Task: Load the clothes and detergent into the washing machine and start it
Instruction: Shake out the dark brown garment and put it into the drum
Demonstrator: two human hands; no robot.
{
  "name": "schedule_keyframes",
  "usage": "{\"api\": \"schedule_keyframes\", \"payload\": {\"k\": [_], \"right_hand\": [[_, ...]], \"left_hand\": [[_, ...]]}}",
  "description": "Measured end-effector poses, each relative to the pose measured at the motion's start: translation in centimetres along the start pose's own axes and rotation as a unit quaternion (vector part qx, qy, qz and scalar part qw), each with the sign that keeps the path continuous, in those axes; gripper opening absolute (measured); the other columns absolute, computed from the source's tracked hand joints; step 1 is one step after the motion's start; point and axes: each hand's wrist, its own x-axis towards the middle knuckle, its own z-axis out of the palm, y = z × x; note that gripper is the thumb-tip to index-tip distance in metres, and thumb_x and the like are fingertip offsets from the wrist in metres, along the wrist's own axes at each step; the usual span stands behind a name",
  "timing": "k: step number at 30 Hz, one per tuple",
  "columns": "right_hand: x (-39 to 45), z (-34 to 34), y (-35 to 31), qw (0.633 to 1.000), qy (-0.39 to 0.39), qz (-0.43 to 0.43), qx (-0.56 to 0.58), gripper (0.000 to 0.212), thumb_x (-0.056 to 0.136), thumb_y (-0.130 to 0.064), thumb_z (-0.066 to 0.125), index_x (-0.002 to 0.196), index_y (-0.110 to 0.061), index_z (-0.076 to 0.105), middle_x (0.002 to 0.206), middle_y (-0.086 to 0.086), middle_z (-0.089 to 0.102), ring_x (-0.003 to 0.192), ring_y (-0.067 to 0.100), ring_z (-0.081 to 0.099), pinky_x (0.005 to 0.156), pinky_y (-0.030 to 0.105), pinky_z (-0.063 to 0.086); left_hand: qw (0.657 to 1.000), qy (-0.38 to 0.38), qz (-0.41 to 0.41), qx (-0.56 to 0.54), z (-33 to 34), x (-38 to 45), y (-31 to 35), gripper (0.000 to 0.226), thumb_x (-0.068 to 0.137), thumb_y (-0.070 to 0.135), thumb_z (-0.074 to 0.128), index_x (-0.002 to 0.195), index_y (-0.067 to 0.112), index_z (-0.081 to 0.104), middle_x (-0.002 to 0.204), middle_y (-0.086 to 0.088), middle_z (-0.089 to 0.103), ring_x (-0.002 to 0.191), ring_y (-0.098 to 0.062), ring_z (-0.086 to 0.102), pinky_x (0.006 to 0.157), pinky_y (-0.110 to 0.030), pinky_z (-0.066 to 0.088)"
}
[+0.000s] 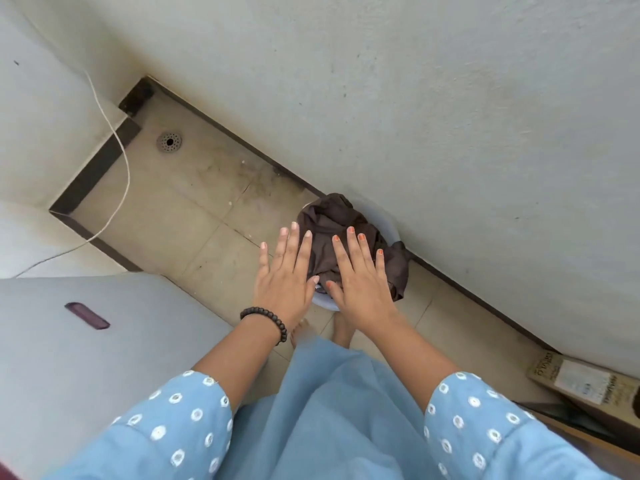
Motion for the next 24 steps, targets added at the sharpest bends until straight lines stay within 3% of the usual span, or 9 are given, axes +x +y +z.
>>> {"api": "schedule_keyframes", "payload": {"k": [3,7,9,24], "right_hand": [[1.4,2.0,0.3,1.000,-0.021,-0.006,-0.003,0.080,0.095,-0.036,0.056,0.157,-0.020,0.008,0.165,0.008,-0.003,0.152,0.027,-0.001,0.119,0.055,0.006],[3.9,4.8,0.7,0.999,-0.042,-0.017,-0.014,0.080,0.094,-0.034,0.057,0.157,-0.019,0.009,0.165,0.010,0.000,0.152,0.029,0.001,0.119,0.056,0.009],[5.4,6.1,1.1,0.998,-0.048,-0.020,-0.018,0.080,0.094,-0.035,0.056,0.157,-0.018,0.009,0.165,0.010,0.000,0.152,0.029,0.001,0.119,0.056,0.009],[17.2,13.8,4.6,0.983,-0.134,-0.047,-0.116,0.072,0.097,-0.037,0.051,0.155,-0.012,0.015,0.164,0.011,-0.005,0.152,0.028,-0.004,0.119,0.055,0.007]], "left_hand": [[1.000,-0.027,-0.007,-0.010,1.8,1.5,-0.8,0.081,0.093,0.035,0.061,0.155,0.009,0.016,0.163,-0.015,0.016,0.151,-0.031,0.017,0.117,-0.056,0.016],[0.998,-0.068,-0.004,-0.010,4.4,3.4,-1.7,0.076,0.102,0.036,0.040,0.155,0.013,-0.008,0.165,-0.011,-0.011,0.153,-0.026,-0.008,0.121,-0.051,-0.001],[0.997,-0.081,-0.004,-0.005,5.4,4.4,-2.0,0.074,0.103,0.036,0.036,0.155,0.013,-0.011,0.164,-0.010,-0.015,0.152,-0.025,-0.012,0.121,-0.050,-0.003],[0.990,-0.136,-0.033,-0.029,13.5,11.1,-6.2,0.070,0.104,0.035,0.034,0.156,0.013,-0.008,0.164,-0.008,-0.016,0.152,-0.024,-0.014,0.121,-0.049,-0.003]]}}
